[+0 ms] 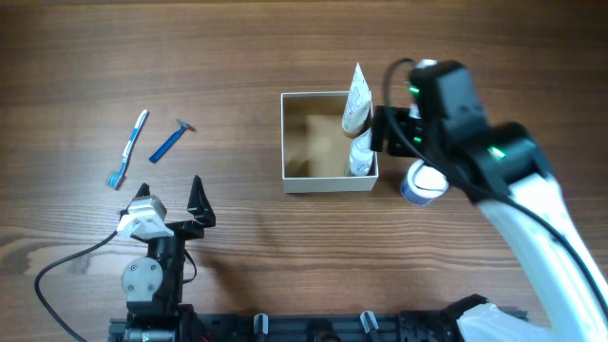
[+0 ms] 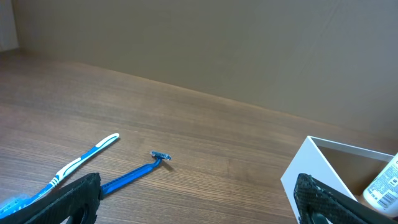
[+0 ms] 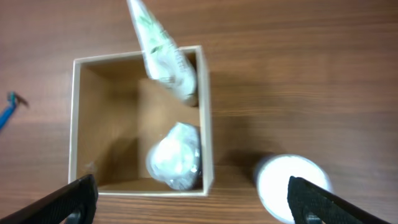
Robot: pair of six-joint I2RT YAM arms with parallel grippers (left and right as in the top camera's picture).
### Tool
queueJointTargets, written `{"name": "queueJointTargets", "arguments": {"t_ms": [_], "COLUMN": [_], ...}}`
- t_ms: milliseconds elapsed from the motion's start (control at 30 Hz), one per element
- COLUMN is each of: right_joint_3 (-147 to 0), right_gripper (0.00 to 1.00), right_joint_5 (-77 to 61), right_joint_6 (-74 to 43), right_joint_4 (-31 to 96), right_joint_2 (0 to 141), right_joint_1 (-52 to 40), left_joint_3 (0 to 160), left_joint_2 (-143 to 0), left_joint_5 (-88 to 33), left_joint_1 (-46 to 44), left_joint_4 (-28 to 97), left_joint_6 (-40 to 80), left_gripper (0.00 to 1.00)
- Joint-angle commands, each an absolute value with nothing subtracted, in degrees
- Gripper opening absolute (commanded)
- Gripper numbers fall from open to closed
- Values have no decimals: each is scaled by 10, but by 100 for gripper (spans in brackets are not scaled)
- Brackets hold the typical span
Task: Pack container
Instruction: 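Lower the pump bottle into the box beside the tube, release, then grasp the cotton-swab tub with the right gripper and lift it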
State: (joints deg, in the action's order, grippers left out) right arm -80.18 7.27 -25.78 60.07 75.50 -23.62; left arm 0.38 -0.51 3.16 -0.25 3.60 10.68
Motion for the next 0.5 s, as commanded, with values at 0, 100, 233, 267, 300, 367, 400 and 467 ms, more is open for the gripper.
{"name": "queueJointTargets", "arguments": {"t_ms": [0, 100, 233, 267, 300, 367, 400, 467], "right_joint_3": [-811, -799, -751, -734, -717, -689, -679, -669], "right_gripper": [100, 100, 100, 100, 100, 100, 100, 100], "right_joint_5": [106, 104, 103, 103, 102, 93, 82, 71], "right_joint_6": [-276, -288, -294, -301, -302, -303, -302, -301], "right_joint_4": [649, 680, 679, 672, 663, 648, 639, 630], "right_joint_2": [736, 745, 770, 778, 786, 806, 816, 839], "right_joint_1": [-197, -175, -159, -156, -151, -141, -135, -122], "left_joint_3": [3, 3, 3, 3, 3, 3, 3, 3], "left_joint_2": [-4, -4, -4, -4, -4, -4, -4, -4], "left_joint_5": [39, 39, 39, 39, 39, 39, 39, 39], "left_joint_1": [1, 1, 1, 1, 1, 1, 1, 1], "left_joint_4": [39, 39, 39, 39, 39, 39, 39, 39], "left_joint_6": [113, 113, 113, 113, 113, 113, 113, 113], "left_gripper": [100, 100, 100, 100, 100, 100, 100, 100]}}
